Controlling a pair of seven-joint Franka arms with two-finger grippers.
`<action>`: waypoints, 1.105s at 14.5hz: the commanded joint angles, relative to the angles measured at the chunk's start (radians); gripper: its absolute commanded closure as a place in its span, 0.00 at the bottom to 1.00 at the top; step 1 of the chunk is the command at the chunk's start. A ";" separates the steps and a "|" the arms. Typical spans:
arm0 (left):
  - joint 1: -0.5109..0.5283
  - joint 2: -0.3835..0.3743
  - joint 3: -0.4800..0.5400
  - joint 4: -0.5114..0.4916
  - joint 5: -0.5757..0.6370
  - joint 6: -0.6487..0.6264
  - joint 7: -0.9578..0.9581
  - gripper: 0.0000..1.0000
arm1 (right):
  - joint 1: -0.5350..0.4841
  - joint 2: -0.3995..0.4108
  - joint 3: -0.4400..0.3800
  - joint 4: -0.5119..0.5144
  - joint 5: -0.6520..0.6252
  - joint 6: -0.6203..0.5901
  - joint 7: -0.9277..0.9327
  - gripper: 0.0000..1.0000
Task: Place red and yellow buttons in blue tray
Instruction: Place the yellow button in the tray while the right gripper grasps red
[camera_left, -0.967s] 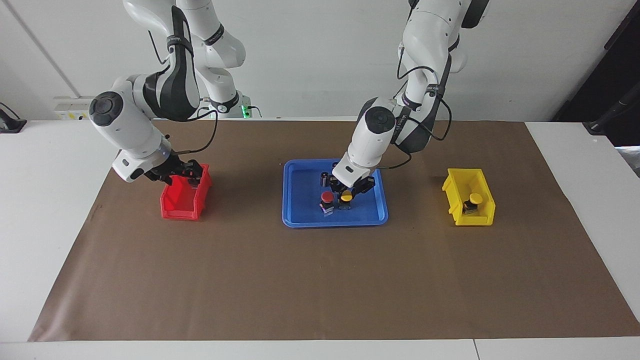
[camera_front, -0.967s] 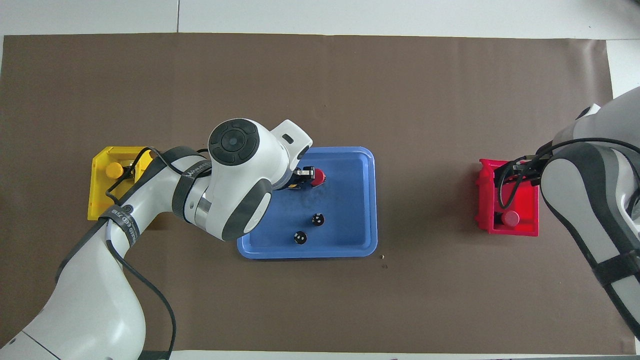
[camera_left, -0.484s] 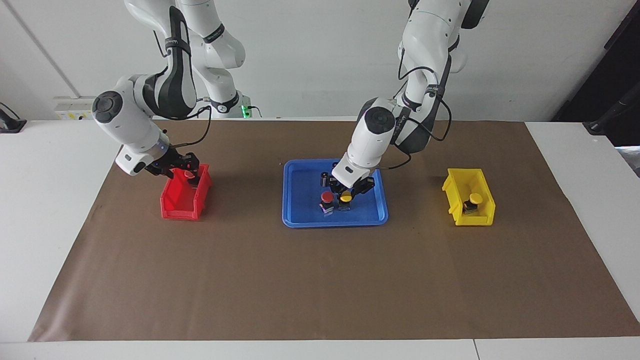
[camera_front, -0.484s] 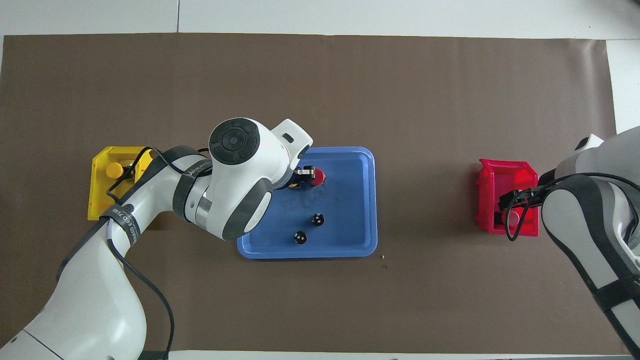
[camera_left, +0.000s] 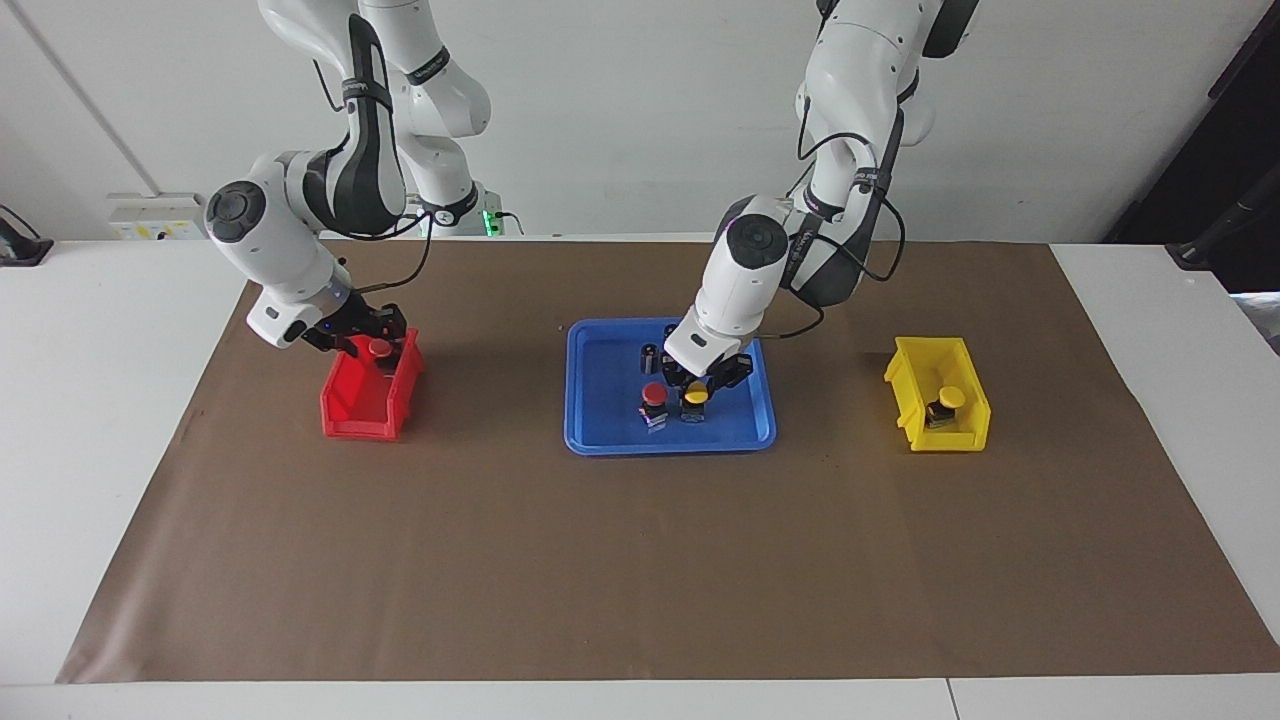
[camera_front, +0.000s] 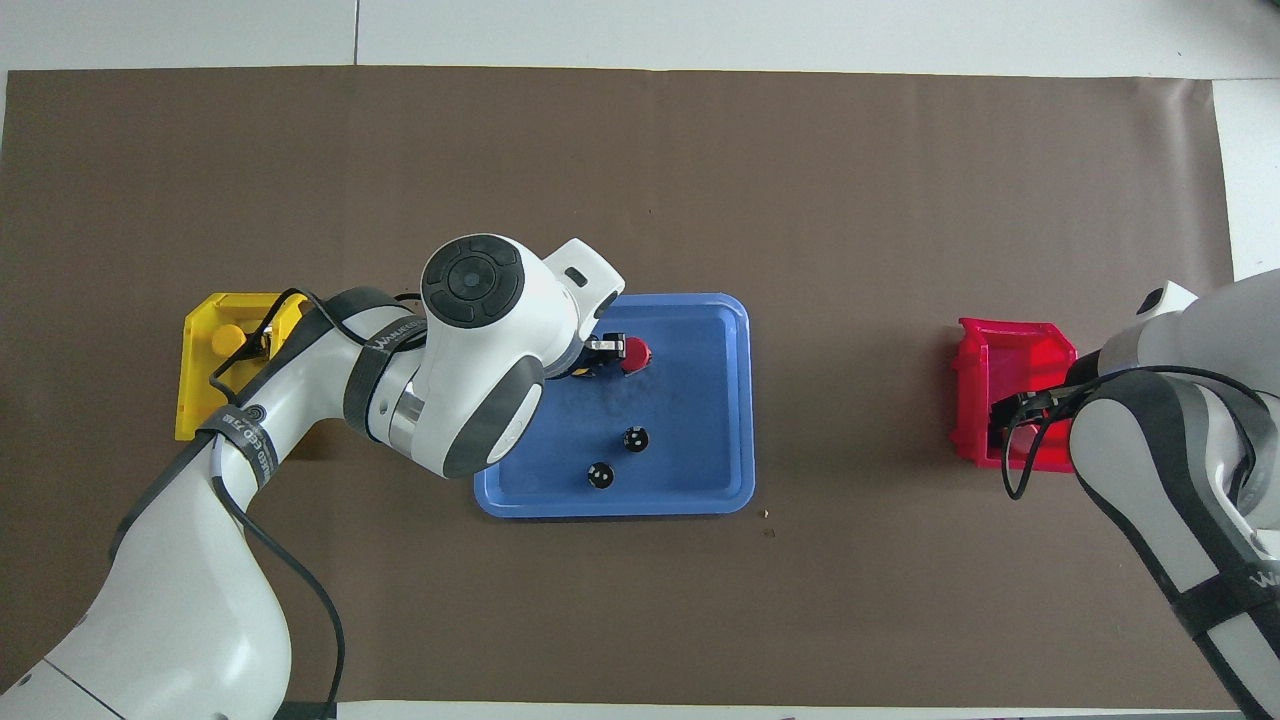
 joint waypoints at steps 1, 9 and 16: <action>-0.008 0.020 0.020 0.010 0.033 -0.028 -0.011 0.89 | -0.006 -0.040 0.002 -0.056 0.020 0.040 -0.034 0.28; -0.015 0.020 0.020 0.019 0.028 -0.033 -0.060 0.40 | -0.007 -0.050 0.002 -0.101 0.020 0.105 -0.096 0.34; -0.019 -0.064 0.015 0.132 -0.042 -0.246 -0.080 0.35 | -0.018 -0.052 0.002 -0.101 0.020 0.087 -0.116 0.34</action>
